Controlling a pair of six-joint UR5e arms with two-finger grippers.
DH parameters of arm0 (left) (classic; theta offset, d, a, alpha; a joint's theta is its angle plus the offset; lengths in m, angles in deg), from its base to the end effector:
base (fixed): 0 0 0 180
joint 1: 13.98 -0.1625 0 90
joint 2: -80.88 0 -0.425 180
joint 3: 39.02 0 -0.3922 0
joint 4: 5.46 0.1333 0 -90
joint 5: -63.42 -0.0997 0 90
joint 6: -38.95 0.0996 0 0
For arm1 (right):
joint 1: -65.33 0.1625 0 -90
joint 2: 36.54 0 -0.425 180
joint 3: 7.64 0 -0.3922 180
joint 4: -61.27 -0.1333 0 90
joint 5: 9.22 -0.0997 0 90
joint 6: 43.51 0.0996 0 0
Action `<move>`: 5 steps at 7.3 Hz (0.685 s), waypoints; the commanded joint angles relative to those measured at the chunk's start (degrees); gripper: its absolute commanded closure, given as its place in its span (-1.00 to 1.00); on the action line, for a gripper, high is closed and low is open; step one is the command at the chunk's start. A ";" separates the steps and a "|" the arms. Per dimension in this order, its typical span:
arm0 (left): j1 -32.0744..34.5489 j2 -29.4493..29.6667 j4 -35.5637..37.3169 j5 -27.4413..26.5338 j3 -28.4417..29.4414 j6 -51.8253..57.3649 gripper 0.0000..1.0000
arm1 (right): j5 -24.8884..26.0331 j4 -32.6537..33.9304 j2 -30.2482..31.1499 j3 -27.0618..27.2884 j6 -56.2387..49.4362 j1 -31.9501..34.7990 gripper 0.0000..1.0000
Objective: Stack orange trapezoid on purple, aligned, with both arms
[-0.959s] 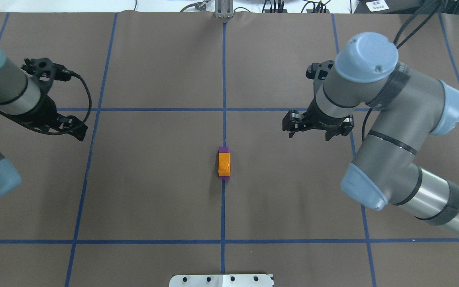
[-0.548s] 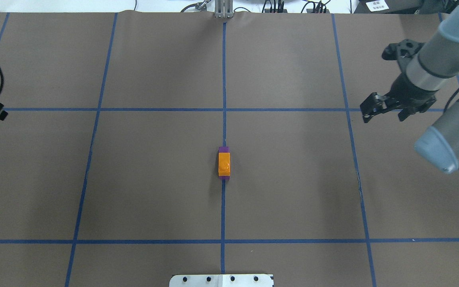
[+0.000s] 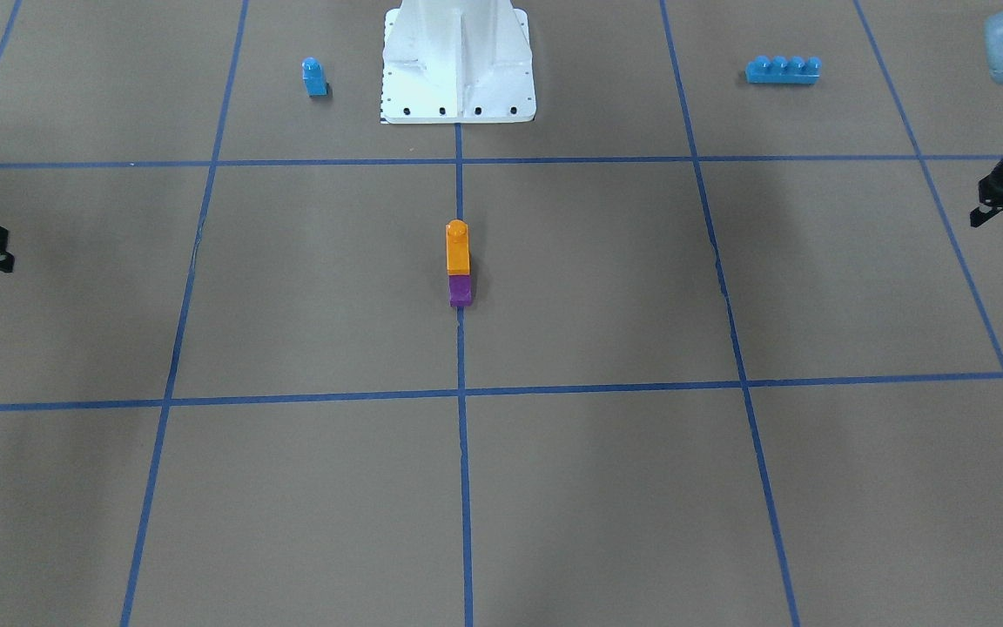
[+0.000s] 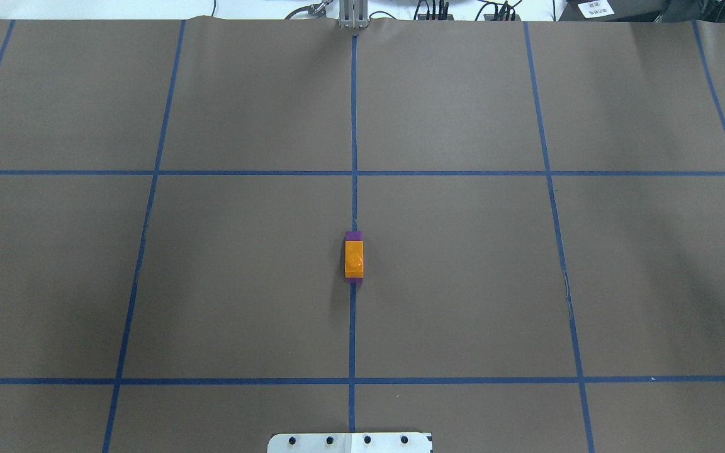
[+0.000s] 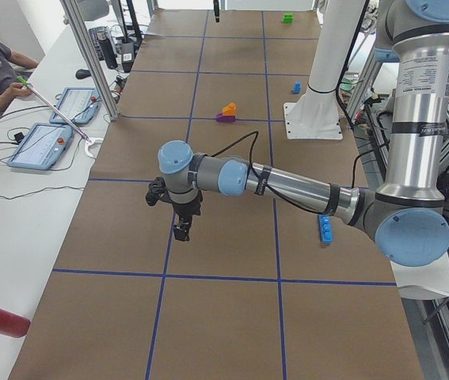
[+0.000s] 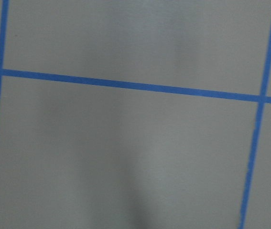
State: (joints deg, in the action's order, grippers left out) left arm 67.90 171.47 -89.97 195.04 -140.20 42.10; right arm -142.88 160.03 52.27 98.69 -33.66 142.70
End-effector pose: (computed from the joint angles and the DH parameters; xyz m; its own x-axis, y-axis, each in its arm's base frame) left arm 0.0035 -0.5001 0.5706 0.7210 0.2313 -0.6532 -0.1803 0.9728 0.1455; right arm -0.0447 -0.4945 0.5254 0.7099 -0.0920 0.6983 0.0961 0.9948 0.0333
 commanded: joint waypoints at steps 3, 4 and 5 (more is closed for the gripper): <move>3.98 -0.76 -0.49 -0.93 4.86 0.36 -1.00 | 0.24 0.12 4.70 -0.87 -8.80 7.70 -1.00; 4.59 -0.68 0.04 -0.93 4.59 -0.16 -1.00 | 0.68 0.03 4.70 -0.87 -8.80 7.71 -1.00; 4.60 -0.68 0.04 -1.01 4.33 -0.17 -1.00 | 2.16 0.03 4.79 -1.04 -8.80 7.71 -1.00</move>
State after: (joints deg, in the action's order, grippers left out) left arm 72.23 170.81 -90.11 194.09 -135.64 42.11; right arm -141.97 160.09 56.92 97.78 -42.40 150.30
